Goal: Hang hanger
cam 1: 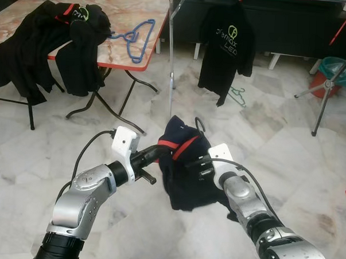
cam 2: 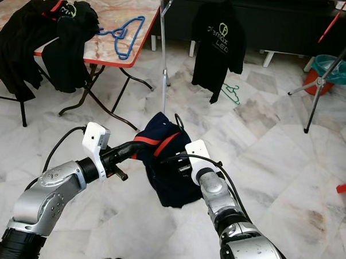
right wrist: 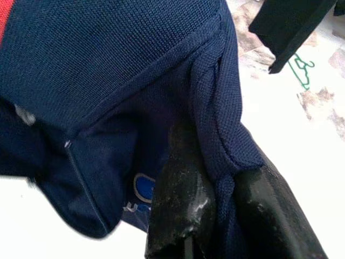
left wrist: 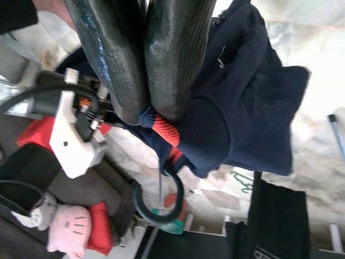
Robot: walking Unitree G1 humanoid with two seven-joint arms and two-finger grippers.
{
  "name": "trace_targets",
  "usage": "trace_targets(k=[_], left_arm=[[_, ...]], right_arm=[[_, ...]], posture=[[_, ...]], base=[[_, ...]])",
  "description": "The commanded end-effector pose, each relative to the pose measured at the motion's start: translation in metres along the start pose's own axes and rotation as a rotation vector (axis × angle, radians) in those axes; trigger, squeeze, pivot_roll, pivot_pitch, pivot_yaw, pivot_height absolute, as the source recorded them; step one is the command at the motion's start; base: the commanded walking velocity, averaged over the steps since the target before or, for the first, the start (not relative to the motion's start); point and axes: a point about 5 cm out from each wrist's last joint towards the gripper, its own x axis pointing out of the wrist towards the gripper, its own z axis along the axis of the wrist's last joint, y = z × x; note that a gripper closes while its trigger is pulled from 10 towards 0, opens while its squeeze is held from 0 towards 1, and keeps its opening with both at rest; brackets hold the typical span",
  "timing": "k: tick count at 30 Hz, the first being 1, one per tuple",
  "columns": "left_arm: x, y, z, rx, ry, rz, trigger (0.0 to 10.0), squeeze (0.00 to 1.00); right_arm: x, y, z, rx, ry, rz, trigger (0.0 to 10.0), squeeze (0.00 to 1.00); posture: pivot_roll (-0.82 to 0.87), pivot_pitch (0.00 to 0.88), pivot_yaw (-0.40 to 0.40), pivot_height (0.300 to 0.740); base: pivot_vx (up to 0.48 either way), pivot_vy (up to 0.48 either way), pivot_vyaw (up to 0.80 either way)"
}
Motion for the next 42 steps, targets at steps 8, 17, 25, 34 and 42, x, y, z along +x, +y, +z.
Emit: trace_targets(k=[8,17,25,34,42], left_arm=[[-0.002,-0.018,-0.006,-0.007,0.03,-0.11,10.0,0.0],[0.005,-0.018,-0.024,0.037,0.092,-0.042,10.0,0.38],[0.006,-0.019,-0.025,0.048,0.093,-0.044,10.0,1.0],[0.005,-0.018,-0.025,0.054,0.085,-0.044,10.0,1.0],[-0.006,0.01,-0.018,0.074,0.025,0.144,10.0,1.0]], right_arm=[[0.003,-0.011,0.022,0.074,-0.123,-0.088,10.0,0.0],[0.003,-0.007,0.029,0.089,-0.173,-0.05,10.0,0.0],[0.004,-0.012,0.035,0.095,-0.205,-0.059,10.0,0.0],[0.003,-0.015,0.041,0.119,-0.25,-0.055,10.0,0.0],[0.001,-0.023,0.053,0.193,-0.344,0.014,10.0,0.0]], posture=[[0.07,0.112,-0.008,0.74],[0.07,0.112,-0.006,0.74],[0.07,0.107,-0.006,0.74],[0.07,0.106,-0.006,0.74],[0.07,0.109,-0.008,0.74]], base=[[0.0,0.0,0.0],[0.0,0.0,0.0],[0.0,0.0,0.0],[0.0,0.0,0.0],[0.0,0.0,0.0]])
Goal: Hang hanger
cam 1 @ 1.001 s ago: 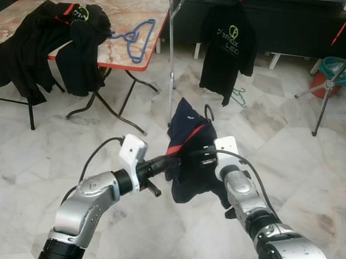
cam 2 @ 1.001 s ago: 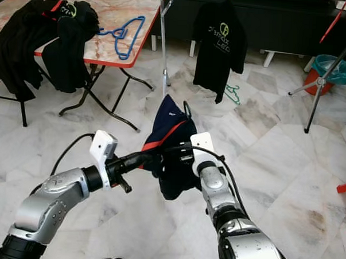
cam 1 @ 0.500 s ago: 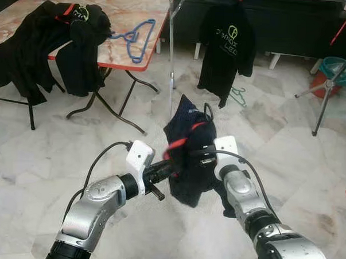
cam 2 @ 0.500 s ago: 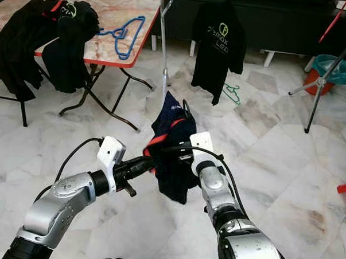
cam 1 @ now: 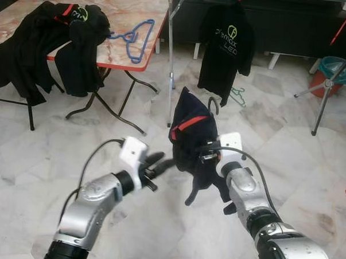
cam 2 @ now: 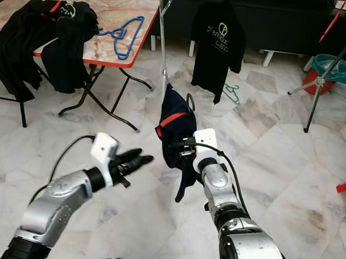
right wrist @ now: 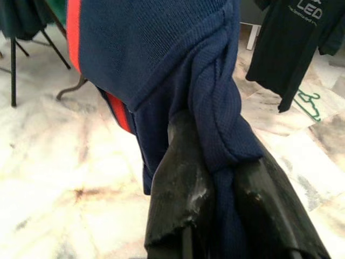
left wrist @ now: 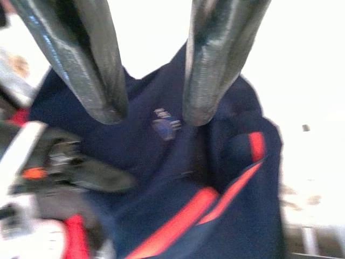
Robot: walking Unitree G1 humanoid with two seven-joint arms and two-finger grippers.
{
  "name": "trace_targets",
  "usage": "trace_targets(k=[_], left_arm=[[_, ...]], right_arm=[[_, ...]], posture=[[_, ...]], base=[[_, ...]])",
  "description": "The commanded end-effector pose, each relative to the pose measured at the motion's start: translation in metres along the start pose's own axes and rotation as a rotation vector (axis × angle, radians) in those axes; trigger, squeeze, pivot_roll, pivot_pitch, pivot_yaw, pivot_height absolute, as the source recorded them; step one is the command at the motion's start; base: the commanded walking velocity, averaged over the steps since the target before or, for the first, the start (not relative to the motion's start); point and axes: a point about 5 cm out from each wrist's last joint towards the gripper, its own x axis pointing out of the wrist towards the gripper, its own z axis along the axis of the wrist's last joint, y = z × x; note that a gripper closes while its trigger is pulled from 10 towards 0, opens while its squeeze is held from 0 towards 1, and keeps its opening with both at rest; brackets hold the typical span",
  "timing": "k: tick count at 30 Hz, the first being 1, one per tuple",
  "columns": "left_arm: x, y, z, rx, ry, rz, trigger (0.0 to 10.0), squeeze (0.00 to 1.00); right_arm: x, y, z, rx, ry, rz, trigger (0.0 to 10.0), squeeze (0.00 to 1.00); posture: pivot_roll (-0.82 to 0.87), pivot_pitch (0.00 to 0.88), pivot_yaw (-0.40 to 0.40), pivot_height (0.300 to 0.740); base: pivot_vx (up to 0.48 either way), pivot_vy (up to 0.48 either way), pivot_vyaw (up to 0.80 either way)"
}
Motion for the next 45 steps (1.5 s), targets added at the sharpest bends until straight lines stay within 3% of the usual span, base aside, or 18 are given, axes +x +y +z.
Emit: trace_targets(k=[1,4,5,6,7,18,26,31,45], left_arm=[[-0.003,0.007,0.0,0.032,0.002,0.045,10.0,1.0],[-0.008,0.017,0.001,0.047,0.0,0.102,10.0,1.0],[-0.01,0.02,0.001,0.059,0.003,0.123,10.0,0.51],[-0.011,0.022,0.0,0.067,0.004,0.137,10.0,0.51],[-0.012,0.024,0.0,0.072,0.006,0.146,10.0,0.0],[-0.024,0.04,0.006,0.145,-0.006,0.214,10.0,0.0],[-0.028,0.028,0.013,0.146,-0.021,0.087,10.0,0.0],[-0.035,0.015,0.02,0.102,-0.022,-0.1,10.0,0.0],[-0.037,0.003,0.025,0.051,-0.041,-0.209,10.0,0.0]], right_arm=[[0.006,-0.004,0.023,0.031,-0.104,0.01,10.0,0.0],[0.005,-0.008,0.025,0.077,-0.119,0.068,10.0,0.0],[0.004,-0.01,0.025,0.095,-0.124,0.095,10.0,0.0],[0.003,-0.011,0.025,0.098,-0.128,0.109,10.0,0.0],[0.002,-0.012,0.025,0.099,-0.133,0.134,10.0,0.0],[-0.016,-0.03,0.008,-0.053,0.008,0.423,10.0,0.0],[-0.023,-0.043,0.012,-0.069,0.044,0.525,10.0,0.0],[-0.032,-0.043,0.014,-0.025,0.073,0.745,10.0,0.0],[-0.047,-0.031,0.002,-0.012,0.149,1.011,10.0,0.0]], posture=[[0.07,0.109,-0.008,0.74],[0.06,0.112,-0.011,0.74],[0.06,0.112,-0.011,0.74],[0.06,0.112,-0.011,0.74],[0.06,0.113,-0.013,0.74],[0.06,0.112,-0.018,0.74],[0.06,0.112,-0.019,0.74],[0.06,0.109,-0.024,0.74],[0.06,0.085,-0.03,0.74]], base=[[0.0,0.0,0.0],[0.0,0.0,0.0],[0.0,0.0,0.0],[0.0,0.0,0.0],[0.0,0.0,0.0],[0.0,0.0,0.0],[0.0,0.0,0.0],[0.0,0.0,0.0],[0.0,0.0,0.0]])
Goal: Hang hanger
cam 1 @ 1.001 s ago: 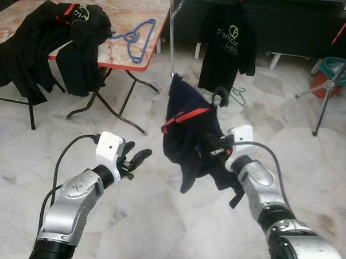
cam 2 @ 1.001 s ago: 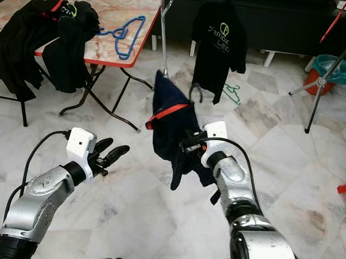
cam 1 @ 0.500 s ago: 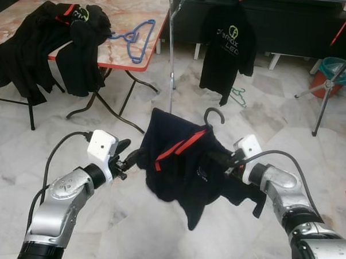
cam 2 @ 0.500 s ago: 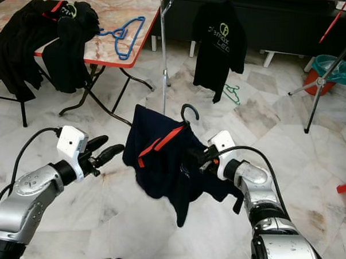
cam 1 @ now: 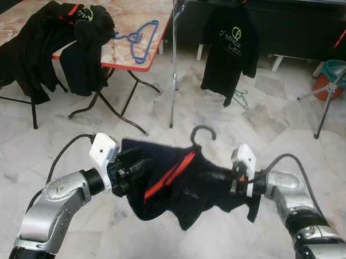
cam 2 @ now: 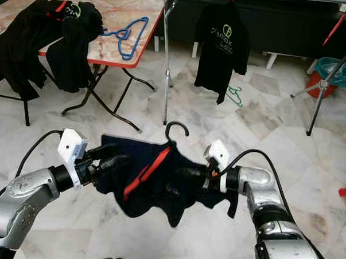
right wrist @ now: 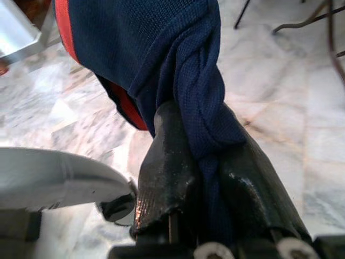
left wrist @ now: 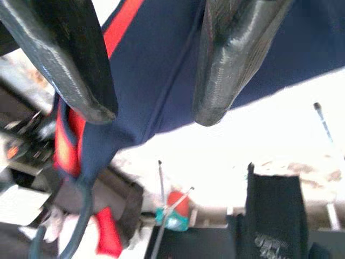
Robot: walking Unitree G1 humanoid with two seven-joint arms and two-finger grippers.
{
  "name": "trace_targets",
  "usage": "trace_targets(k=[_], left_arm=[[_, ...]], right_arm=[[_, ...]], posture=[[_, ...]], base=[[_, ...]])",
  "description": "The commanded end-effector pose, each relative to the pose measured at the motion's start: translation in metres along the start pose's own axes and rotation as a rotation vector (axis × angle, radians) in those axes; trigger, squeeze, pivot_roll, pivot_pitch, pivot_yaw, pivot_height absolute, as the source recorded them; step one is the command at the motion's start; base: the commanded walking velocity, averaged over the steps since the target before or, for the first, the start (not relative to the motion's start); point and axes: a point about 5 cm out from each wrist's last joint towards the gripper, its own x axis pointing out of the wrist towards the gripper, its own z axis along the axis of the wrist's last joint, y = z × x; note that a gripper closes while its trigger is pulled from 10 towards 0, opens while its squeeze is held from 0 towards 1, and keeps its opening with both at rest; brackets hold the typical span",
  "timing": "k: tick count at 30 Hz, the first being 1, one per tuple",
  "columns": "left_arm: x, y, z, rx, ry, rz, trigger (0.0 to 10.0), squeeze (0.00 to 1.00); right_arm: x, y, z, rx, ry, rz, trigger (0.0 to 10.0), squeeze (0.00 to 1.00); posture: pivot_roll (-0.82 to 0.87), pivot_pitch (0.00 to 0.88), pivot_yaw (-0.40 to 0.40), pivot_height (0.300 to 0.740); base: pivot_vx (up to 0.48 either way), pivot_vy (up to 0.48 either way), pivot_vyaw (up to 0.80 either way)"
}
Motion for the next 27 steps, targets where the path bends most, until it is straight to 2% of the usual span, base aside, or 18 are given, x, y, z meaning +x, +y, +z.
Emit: trace_targets(k=[1,5,8,9,11,12,20,27], left_arm=[[0.0,-0.006,0.003,-0.01,-0.011,-0.047,10.0,0.0],[0.001,-0.016,0.007,-0.027,-0.009,-0.145,10.0,0.0],[-0.001,-0.027,-0.001,-0.011,0.061,-0.241,10.0,0.0],[-0.002,-0.033,-0.01,-0.013,0.115,-0.286,10.0,0.45],[-0.003,-0.035,-0.012,-0.011,0.131,-0.296,10.0,0.45],[-0.004,-0.038,-0.018,-0.003,0.171,-0.321,10.0,1.0],[-0.002,-0.034,-0.03,0.014,0.236,-0.308,10.0,1.0],[0.002,-0.029,-0.027,0.042,0.222,-0.275,10.0,1.0]], right_arm=[[-0.001,0.002,0.001,-0.032,0.019,0.031,10.0,0.0],[-0.001,0.007,-0.007,-0.011,0.065,0.09,10.0,0.0],[0.0,0.011,-0.009,-0.005,0.07,0.142,10.0,0.0],[0.0,0.013,-0.01,-0.01,0.078,0.167,10.0,0.0],[0.0,0.013,-0.01,-0.011,0.079,0.174,10.0,0.0],[0.001,0.014,-0.01,-0.011,0.078,0.187,10.0,0.0],[0.004,0.022,-0.009,-0.015,0.062,0.3,10.0,0.0],[0.004,0.026,-0.015,-0.02,0.108,0.34,10.0,0.0]], posture=[[0.06,0.083,-0.029,0.74],[0.07,0.078,-0.033,0.74],[0.07,0.069,-0.034,0.74],[0.07,0.067,-0.034,0.74],[0.07,0.067,-0.034,0.74],[0.07,0.062,-0.035,0.74],[0.08,0.051,-0.034,0.74],[0.08,0.046,-0.039,0.74]], base=[[0.0,0.0,0.0],[0.0,0.0,0.0],[0.0,0.0,0.0],[0.0,0.0,0.0],[0.0,0.0,0.0],[0.0,0.0,0.0],[0.0,0.0,0.0],[0.0,0.0,0.0]])
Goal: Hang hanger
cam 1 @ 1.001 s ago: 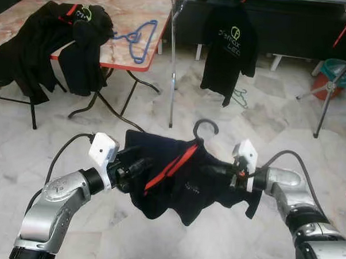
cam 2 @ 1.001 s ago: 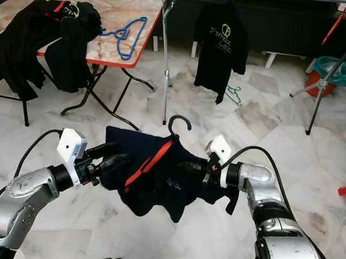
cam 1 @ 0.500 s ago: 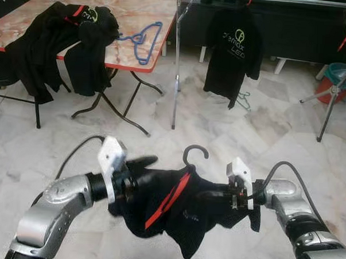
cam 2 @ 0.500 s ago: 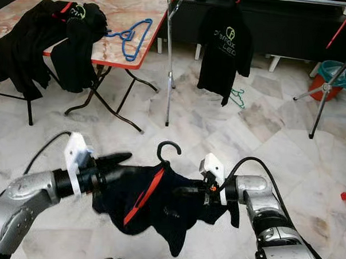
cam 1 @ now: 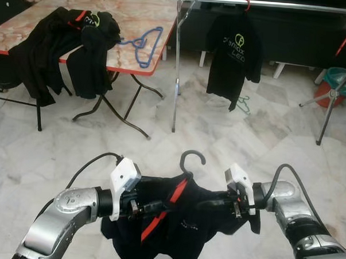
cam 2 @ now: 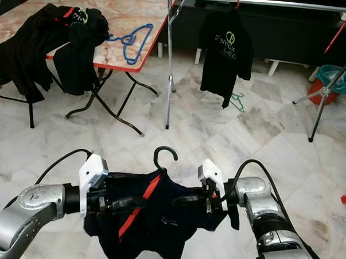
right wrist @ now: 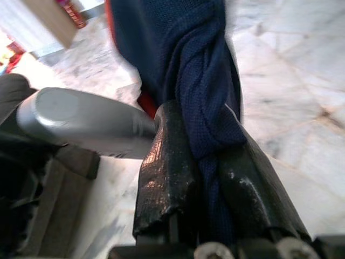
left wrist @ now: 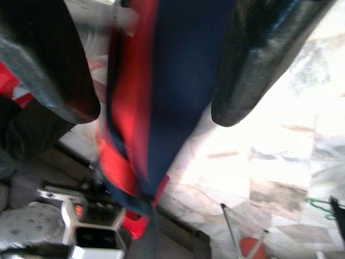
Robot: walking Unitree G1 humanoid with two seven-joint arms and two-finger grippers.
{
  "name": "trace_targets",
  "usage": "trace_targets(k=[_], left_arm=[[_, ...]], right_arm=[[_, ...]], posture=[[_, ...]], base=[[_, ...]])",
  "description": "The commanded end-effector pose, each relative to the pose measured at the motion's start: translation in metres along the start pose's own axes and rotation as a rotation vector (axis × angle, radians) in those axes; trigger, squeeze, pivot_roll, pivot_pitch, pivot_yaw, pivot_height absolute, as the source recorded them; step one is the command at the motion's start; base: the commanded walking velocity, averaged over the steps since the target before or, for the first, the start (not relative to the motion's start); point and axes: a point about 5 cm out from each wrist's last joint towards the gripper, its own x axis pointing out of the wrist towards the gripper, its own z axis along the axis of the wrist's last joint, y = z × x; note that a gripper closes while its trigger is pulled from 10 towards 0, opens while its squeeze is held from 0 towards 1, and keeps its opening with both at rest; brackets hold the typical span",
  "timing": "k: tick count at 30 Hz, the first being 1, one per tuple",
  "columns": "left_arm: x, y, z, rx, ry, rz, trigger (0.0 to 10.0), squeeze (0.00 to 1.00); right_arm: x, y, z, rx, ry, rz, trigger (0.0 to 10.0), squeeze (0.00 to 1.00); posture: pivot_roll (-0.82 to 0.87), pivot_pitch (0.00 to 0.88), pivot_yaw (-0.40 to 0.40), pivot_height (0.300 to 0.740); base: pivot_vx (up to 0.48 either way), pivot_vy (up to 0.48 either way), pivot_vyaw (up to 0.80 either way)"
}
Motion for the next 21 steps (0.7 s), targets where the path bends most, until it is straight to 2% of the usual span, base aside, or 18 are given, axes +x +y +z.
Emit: trace_targets(k=[1,4,5,9,11,13,15,21], left_arm=[[-0.002,0.004,0.0,0.027,0.015,0.032,10.0,1.0],[-0.003,0.005,0.001,0.033,0.011,0.042,10.0,1.0],[-0.008,0.007,0.001,0.037,0.006,0.054,10.0,0.0],[-0.029,0.015,0.004,0.024,-0.016,0.093,10.0,0.0],[-0.031,0.015,0.005,0.025,-0.017,0.091,10.0,0.0],[-0.039,0.012,0.003,0.004,-0.011,0.059,10.0,0.0],[-0.044,0.009,-0.006,-0.013,0.036,0.022,10.0,0.0],[-0.036,-0.002,-0.013,-0.043,0.053,-0.064,10.0,0.0]], right_arm=[[0.002,0.002,0.004,-0.04,-0.002,0.046,10.0,0.0],[0.002,0.003,0.003,-0.04,0.0,0.049,10.0,0.0],[0.001,0.004,0.002,-0.041,0.007,0.051,10.0,0.0],[-0.001,0.004,0.001,-0.043,0.019,0.05,10.0,0.0],[-0.002,0.004,0.001,-0.044,0.02,0.051,10.0,0.0],[-0.001,0.005,0.001,-0.05,0.02,0.056,10.0,0.0],[-0.001,0.006,0.0,-0.049,0.028,0.059,10.0,0.0],[0.001,0.006,-0.001,-0.053,0.037,0.07,10.0,0.0]], posture=[[0.08,0.046,-0.039,0.74],[0.08,0.045,-0.04,0.74],[0.08,0.044,-0.04,0.74],[0.08,0.043,-0.041,0.74],[0.08,0.043,-0.041,0.74],[0.09,0.041,-0.045,0.74],[0.09,0.041,-0.045,0.74],[0.09,0.038,-0.048,0.74]], base=[[0.0,0.0,0.0],[0.0,0.0,0.0],[0.0,0.0,0.0],[0.0,0.0,0.0],[0.0,0.0,0.0],[0.0,0.0,0.0],[0.0,0.0,0.0],[0.0,0.0,0.0]])
